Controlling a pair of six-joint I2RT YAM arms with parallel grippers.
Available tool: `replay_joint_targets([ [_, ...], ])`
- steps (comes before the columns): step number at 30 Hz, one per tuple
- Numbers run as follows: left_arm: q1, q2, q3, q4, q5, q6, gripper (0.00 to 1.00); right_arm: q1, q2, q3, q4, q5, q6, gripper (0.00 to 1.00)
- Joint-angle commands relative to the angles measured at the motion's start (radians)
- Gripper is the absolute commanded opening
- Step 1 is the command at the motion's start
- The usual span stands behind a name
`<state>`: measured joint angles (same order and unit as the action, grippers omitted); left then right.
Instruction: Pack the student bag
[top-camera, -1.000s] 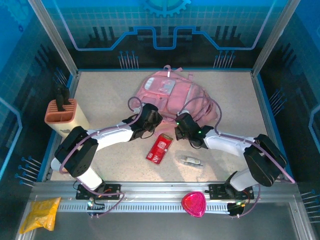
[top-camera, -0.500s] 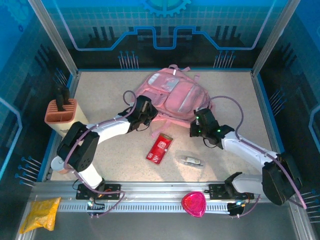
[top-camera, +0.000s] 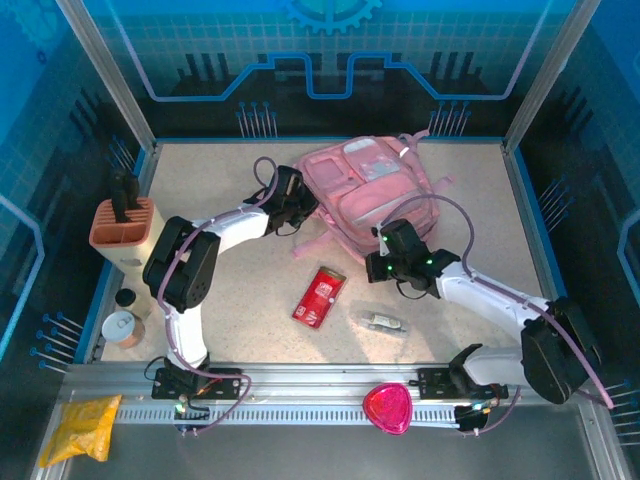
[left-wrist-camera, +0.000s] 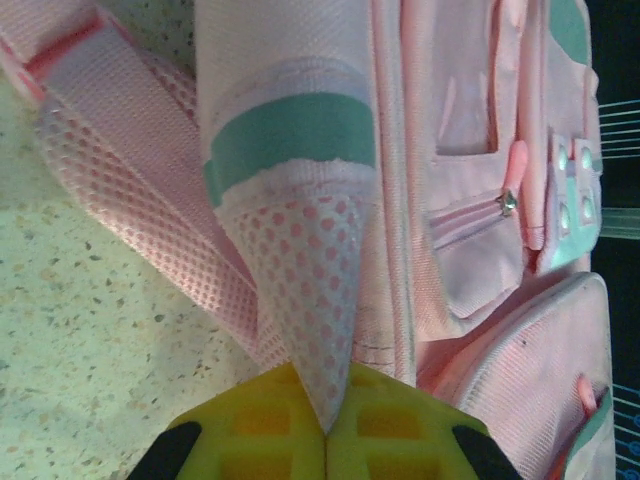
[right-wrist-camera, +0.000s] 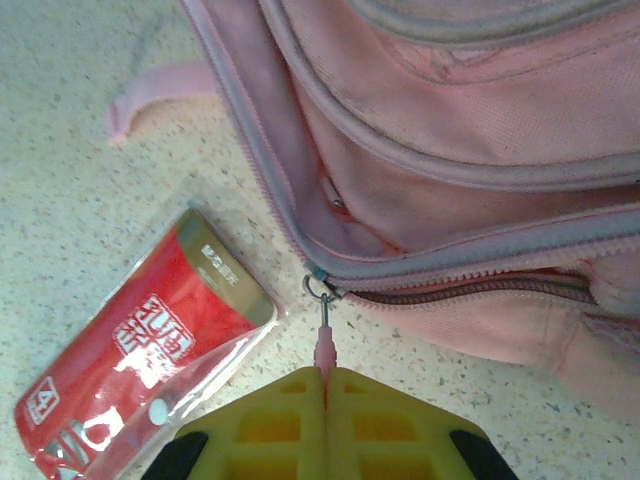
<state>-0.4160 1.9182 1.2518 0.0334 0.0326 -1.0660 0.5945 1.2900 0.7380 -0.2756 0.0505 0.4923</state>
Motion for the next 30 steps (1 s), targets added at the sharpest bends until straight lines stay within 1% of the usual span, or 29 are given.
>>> replay_joint_targets([
  [1,0.010,-0.035,-0.014,0.029,0.006,0.028,0.06,-0.012,0.030,0.005,-0.036,0.009,0.006,0.00],
  [3,0.007,-0.051,-0.044,0.043,0.009,0.007,0.06,-0.012,0.040,-0.007,-0.004,0.024,-0.004,0.00],
  [4,0.005,-0.056,-0.053,0.046,0.020,0.000,0.08,-0.013,0.048,-0.006,0.003,0.024,-0.007,0.00],
  [6,0.004,-0.064,-0.065,0.028,0.027,-0.007,0.21,-0.013,0.063,0.007,0.000,0.024,-0.015,0.00],
  [8,0.002,-0.089,-0.104,0.020,0.021,-0.018,0.29,-0.012,0.064,0.009,0.002,0.022,-0.017,0.00],
  [10,-0.014,-0.132,-0.154,0.034,-0.001,-0.035,0.40,-0.012,0.061,0.002,0.009,0.021,-0.015,0.00],
  [12,-0.040,-0.176,-0.199,0.010,-0.025,-0.059,0.51,-0.012,0.062,-0.003,0.013,0.021,-0.015,0.00],
  [14,-0.076,-0.214,-0.250,0.012,-0.050,-0.090,0.54,-0.013,0.063,-0.002,0.013,0.019,-0.015,0.00],
  [17,-0.165,-0.242,-0.322,0.076,-0.106,-0.175,0.57,-0.012,0.065,-0.005,0.017,0.014,-0.017,0.00],
  [20,-0.235,-0.222,-0.336,0.121,-0.109,-0.248,0.58,-0.013,0.072,-0.002,0.018,0.019,-0.018,0.00],
  [22,-0.274,-0.205,-0.335,0.151,-0.148,-0.273,0.57,-0.012,0.075,-0.001,0.016,0.019,-0.022,0.00],
  [24,-0.291,-0.174,-0.304,0.135,-0.157,-0.292,0.57,-0.012,0.075,-0.006,0.027,0.020,-0.022,0.00],
  [27,-0.306,-0.125,-0.285,0.177,-0.144,-0.315,0.53,-0.013,0.084,-0.007,0.038,0.025,-0.022,0.00],
  [30,-0.318,-0.078,-0.289,0.244,-0.137,-0.350,0.47,-0.013,0.097,-0.006,0.047,0.029,-0.023,0.00],
])
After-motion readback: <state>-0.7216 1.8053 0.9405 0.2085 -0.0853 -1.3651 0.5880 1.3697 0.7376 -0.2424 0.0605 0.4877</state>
